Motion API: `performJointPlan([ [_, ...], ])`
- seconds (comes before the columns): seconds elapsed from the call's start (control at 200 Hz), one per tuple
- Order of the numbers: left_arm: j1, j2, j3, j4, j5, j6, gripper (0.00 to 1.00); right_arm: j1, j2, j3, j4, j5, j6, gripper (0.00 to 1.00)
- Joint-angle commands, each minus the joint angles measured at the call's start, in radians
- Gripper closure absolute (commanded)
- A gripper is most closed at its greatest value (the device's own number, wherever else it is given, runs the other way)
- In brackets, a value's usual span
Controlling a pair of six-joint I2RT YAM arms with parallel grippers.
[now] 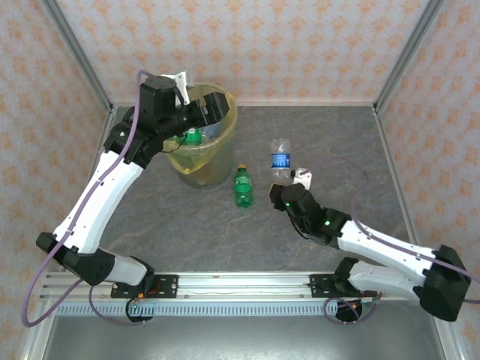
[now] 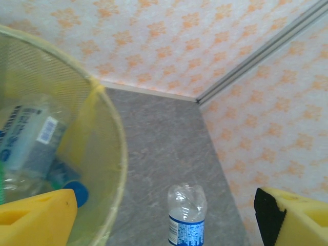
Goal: Put the plastic bottles in the bin
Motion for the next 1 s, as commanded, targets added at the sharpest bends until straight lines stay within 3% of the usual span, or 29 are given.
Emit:
performJointPlan([
  [0.0,-0.037,0.027,-0.019,0.125,0.076,-0.051,0.11,0.003,-0.073,0.058,-0.044,0.106,-0.108,0.71],
  [0.275,-0.164,0.096,-0.032,0.239,0.150,-0.075,0.13,0.003,-0.154,0.174,-0.089,0.111,-0.255,0.71],
  [0.506,-0.259,0.145,-0.035,0.304,0.203,-0.069,0.13,0.003,-0.161,0.217,-0.091,0.067,-0.279,0.72],
  [0.996,-0.345,0.285,0.091,0.230,0.198,-0.021,0.17,0.003,-0.170,0.225,-0.081,-0.023,-0.282,0.73],
])
